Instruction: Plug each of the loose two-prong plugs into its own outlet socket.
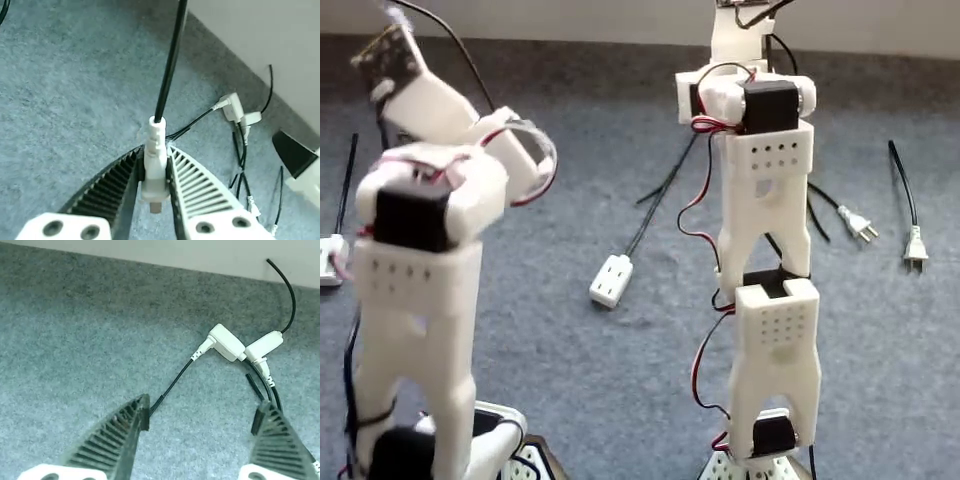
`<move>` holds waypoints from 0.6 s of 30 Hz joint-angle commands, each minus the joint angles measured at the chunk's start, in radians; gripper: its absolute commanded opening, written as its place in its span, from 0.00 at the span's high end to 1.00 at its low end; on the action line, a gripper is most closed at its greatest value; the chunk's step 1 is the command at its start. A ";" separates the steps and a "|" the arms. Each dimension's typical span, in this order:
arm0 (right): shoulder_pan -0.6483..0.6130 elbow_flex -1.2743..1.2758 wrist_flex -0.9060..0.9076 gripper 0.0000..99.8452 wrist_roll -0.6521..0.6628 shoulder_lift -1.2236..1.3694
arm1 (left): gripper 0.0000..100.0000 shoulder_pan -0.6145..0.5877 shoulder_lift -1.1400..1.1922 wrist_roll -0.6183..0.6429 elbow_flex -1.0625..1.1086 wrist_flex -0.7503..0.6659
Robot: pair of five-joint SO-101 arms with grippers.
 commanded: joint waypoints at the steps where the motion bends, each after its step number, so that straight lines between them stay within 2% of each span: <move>1: -0.018 0.004 -0.016 0.68 -0.038 -0.061 | 0.99 -0.005 -0.265 0.014 0.254 -0.201; 4: -0.051 0.038 0.002 0.68 -0.094 -0.056 | 0.99 -0.012 -0.453 0.081 0.590 -0.506; 9: -0.097 0.143 0.019 0.68 -0.101 -0.064 | 0.99 -0.016 -0.670 0.186 1.190 -1.232; 12: -0.119 0.191 0.062 0.72 -0.101 -0.061 | 0.99 -0.019 -0.723 0.259 1.397 -1.588; 14: -0.122 0.226 0.073 0.76 -0.101 -0.064 | 0.99 -0.019 -0.719 0.305 1.454 -1.722; 18: -0.127 0.323 0.073 0.80 -0.103 -0.065 | 0.99 -0.016 -0.677 0.321 1.471 -1.777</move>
